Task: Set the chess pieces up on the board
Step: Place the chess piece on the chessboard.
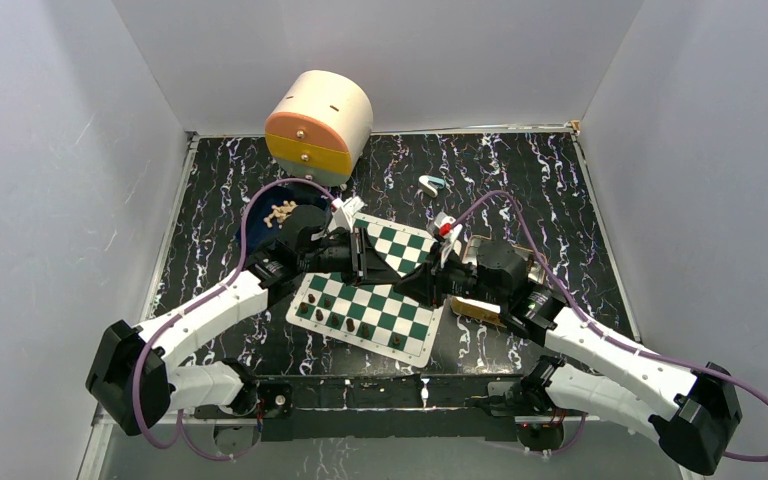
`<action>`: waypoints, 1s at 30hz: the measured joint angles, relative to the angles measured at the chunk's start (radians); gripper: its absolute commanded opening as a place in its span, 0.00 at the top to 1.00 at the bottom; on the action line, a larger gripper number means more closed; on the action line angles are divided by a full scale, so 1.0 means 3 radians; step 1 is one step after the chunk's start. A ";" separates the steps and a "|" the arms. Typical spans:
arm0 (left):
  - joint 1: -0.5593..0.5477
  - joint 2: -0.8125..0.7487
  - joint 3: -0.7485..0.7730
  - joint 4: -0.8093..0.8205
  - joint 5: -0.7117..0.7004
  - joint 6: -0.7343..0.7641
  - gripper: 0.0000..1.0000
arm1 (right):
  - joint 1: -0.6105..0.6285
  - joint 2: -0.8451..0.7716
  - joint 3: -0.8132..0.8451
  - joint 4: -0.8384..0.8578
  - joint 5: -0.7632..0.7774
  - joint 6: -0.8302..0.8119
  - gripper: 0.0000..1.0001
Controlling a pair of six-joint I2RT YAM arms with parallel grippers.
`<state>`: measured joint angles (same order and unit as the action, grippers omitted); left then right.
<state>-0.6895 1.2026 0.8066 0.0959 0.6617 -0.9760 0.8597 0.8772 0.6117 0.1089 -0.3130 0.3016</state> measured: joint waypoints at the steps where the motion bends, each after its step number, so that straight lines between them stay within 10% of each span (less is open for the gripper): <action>1: 0.0000 -0.0006 -0.0001 0.0005 -0.0008 -0.0017 0.91 | 0.0000 0.0000 0.0000 0.0003 0.0003 0.0014 0.84; 10: -0.0003 -0.0113 -0.0066 0.0013 -0.0195 -0.0271 1.00 | 0.0000 -0.0023 -0.0003 0.0034 0.0139 0.0201 0.54; 30: -0.0003 -0.0613 -0.0488 0.0998 -0.0683 -0.1586 1.00 | 0.0000 -0.0305 -0.0637 0.1670 0.0350 0.1575 0.52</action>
<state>-0.6903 1.0187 0.6601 0.3954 0.4568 -1.4517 0.8597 0.7856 0.4206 0.6098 -0.2081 0.7742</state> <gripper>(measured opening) 0.191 0.491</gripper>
